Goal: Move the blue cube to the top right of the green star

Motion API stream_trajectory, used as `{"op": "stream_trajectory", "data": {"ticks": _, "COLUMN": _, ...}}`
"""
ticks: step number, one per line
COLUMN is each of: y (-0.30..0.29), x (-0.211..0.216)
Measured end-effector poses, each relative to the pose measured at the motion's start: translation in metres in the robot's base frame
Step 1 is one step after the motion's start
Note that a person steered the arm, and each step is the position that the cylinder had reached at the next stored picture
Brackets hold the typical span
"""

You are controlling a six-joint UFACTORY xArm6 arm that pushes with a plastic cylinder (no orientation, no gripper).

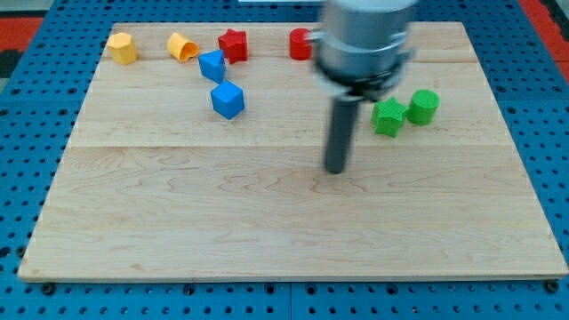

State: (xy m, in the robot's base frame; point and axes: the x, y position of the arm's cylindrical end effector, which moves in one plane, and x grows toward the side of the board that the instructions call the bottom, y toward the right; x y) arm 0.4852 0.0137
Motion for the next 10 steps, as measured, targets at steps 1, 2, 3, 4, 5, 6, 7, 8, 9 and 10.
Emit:
{"op": "stream_trajectory", "data": {"ticks": 1, "y": -0.131, "x": -0.002}}
{"op": "stream_trajectory", "data": {"ticks": 2, "y": -0.165, "x": -0.055}}
{"op": "stream_trajectory", "data": {"ticks": 3, "y": -0.129, "x": -0.08}}
{"op": "stream_trajectory", "data": {"ticks": 4, "y": -0.145, "x": -0.089}}
{"op": "stream_trajectory", "data": {"ticks": 5, "y": -0.137, "x": -0.117}}
{"op": "stream_trajectory", "data": {"ticks": 6, "y": -0.058, "x": -0.122}}
{"op": "stream_trajectory", "data": {"ticks": 7, "y": 0.045, "x": -0.121}}
{"op": "stream_trajectory", "data": {"ticks": 8, "y": 0.01, "x": -0.12}}
{"op": "stream_trajectory", "data": {"ticks": 9, "y": 0.035, "x": -0.136}}
{"op": "stream_trajectory", "data": {"ticks": 10, "y": 0.093, "x": -0.129}}
